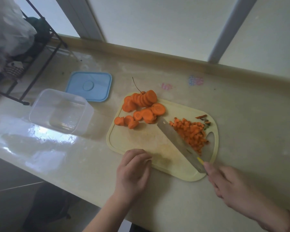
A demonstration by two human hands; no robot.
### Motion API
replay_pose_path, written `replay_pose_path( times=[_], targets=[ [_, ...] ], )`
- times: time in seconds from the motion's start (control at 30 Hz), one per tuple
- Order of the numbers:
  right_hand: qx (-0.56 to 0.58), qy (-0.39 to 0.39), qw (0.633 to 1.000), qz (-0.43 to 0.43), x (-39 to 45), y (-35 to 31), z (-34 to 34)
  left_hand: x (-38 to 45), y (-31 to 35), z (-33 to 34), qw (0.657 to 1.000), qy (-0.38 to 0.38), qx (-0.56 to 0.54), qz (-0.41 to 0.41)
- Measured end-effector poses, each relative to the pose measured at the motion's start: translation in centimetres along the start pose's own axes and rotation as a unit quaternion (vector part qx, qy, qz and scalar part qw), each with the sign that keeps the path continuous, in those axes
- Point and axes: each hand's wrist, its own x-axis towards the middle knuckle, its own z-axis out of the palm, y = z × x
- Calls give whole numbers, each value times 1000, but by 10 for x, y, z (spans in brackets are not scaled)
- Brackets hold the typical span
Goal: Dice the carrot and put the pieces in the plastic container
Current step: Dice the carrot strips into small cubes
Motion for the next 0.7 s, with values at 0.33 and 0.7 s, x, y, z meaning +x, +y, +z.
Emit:
replay_pose_path(
  times=[0.33, 0.7],
  targets=[
    [-345, 137, 912, -172, 4, 33, 0, 35, 56, 8, 971, -117, 76, 193],
    [-446, 214, 826, -271, 11, 22, 5, 48, 53, 47, 947, -259, 182, 53]
  ],
)
